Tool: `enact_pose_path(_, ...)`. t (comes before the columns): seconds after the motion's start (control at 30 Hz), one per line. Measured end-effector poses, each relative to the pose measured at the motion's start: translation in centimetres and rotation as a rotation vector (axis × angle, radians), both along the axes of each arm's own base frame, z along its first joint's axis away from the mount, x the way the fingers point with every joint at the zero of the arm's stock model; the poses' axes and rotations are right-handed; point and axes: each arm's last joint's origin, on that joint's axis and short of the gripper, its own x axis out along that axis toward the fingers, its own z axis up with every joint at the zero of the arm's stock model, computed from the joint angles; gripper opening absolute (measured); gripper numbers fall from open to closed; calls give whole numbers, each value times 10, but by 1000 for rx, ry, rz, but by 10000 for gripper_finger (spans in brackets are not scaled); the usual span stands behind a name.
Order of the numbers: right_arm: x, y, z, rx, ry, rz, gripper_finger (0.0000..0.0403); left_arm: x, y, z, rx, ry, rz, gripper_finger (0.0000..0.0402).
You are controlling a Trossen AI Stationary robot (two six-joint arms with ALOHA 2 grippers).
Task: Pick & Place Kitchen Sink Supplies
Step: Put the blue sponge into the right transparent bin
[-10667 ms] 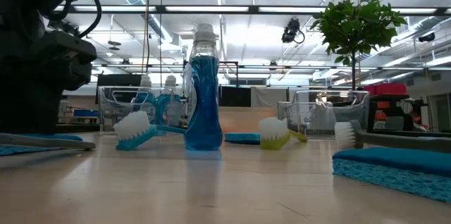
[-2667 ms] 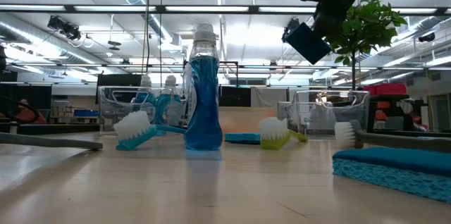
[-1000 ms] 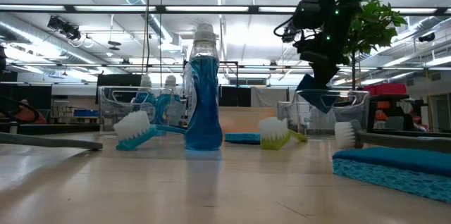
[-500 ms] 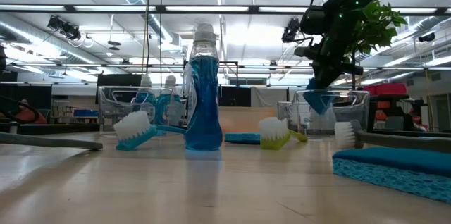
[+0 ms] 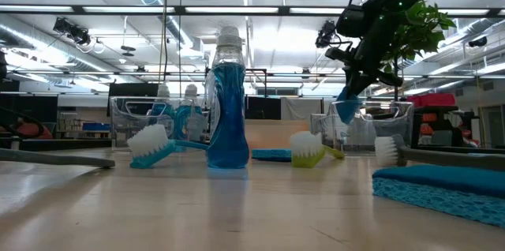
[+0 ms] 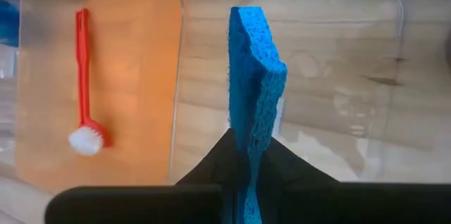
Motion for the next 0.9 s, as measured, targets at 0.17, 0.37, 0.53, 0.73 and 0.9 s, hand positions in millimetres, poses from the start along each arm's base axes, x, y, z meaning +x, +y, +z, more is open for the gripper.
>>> enact_pose_path(0.17,0,-1,0,-6,-2,-33,29,0,0,0,0,0,0,209)
enact_pose_path(0.37,4,-1,2,-30,-19,-54,29,0,0,0,1,0,0,209)
enact_pose_path(0.53,7,-4,-5,-6,-13,-76,29,0,0,0,0,1,0,209)
enact_pose_path(0.73,19,-5,-19,20,7,-60,29,0,0,-1,0,8,0,209)
enact_pose_path(0.9,24,-5,-21,31,-12,-34,29,0,0,-1,0,8,0,209)
